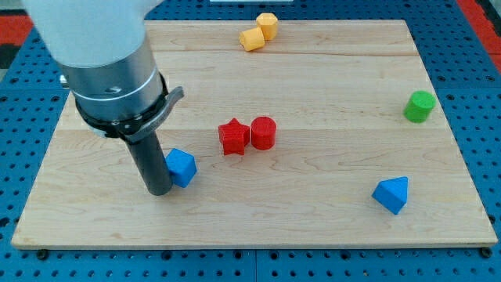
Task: Move the cube below the red star
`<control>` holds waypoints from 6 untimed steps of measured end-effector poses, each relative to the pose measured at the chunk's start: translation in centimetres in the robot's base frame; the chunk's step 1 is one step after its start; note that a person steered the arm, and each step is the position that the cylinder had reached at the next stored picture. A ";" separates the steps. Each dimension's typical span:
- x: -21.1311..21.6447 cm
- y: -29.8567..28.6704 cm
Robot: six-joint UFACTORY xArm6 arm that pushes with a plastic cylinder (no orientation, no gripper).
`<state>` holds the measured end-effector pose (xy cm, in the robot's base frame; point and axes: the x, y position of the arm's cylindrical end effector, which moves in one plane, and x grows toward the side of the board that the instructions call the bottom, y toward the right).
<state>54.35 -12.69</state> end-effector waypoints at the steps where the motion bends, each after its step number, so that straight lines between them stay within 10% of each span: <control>1: -0.5 -3.8; 4: -2.9 9.9; 6: 0.7 3.8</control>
